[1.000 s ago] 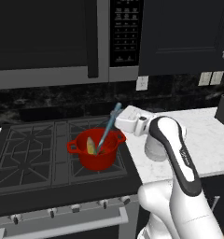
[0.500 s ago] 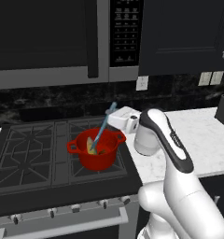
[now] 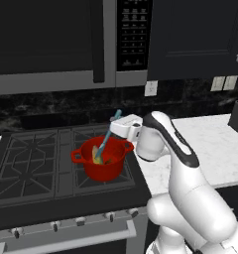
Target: Put the bell pepper and cucumber in the pot. Retrieve the spatula and lightly stir the vegetables in the pot.
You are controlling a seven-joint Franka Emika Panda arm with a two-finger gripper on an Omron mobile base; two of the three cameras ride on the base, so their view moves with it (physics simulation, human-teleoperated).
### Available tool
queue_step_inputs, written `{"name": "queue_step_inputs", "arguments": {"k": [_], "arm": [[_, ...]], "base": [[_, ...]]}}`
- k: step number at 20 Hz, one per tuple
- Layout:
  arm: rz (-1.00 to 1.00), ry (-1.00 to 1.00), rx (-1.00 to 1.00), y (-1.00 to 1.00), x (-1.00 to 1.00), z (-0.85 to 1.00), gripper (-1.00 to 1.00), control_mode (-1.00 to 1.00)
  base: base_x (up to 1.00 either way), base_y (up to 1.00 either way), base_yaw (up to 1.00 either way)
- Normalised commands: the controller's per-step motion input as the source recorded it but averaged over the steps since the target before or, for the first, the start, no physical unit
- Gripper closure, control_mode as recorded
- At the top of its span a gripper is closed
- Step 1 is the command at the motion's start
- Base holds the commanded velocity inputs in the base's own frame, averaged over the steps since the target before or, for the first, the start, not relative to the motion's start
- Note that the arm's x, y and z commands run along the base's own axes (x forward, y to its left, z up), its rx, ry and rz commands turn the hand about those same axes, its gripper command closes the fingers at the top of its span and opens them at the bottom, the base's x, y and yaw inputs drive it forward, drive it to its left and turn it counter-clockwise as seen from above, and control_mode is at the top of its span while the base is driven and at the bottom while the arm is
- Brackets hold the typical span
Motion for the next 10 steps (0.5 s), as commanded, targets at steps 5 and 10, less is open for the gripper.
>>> {"name": "queue_step_inputs", "arguments": {"k": [5, 10], "arm": [[-0.03, 0.05, -0.02, 0.07, 0.01, -0.16, 1.0, -1.0], [-0.01, 0.03, -0.06, 0.1, 0.0, -0.35, 1.0, -1.0]], "base": [[0.0, 0.0, 0.0], [0.0, 0.0, 0.0]]}}
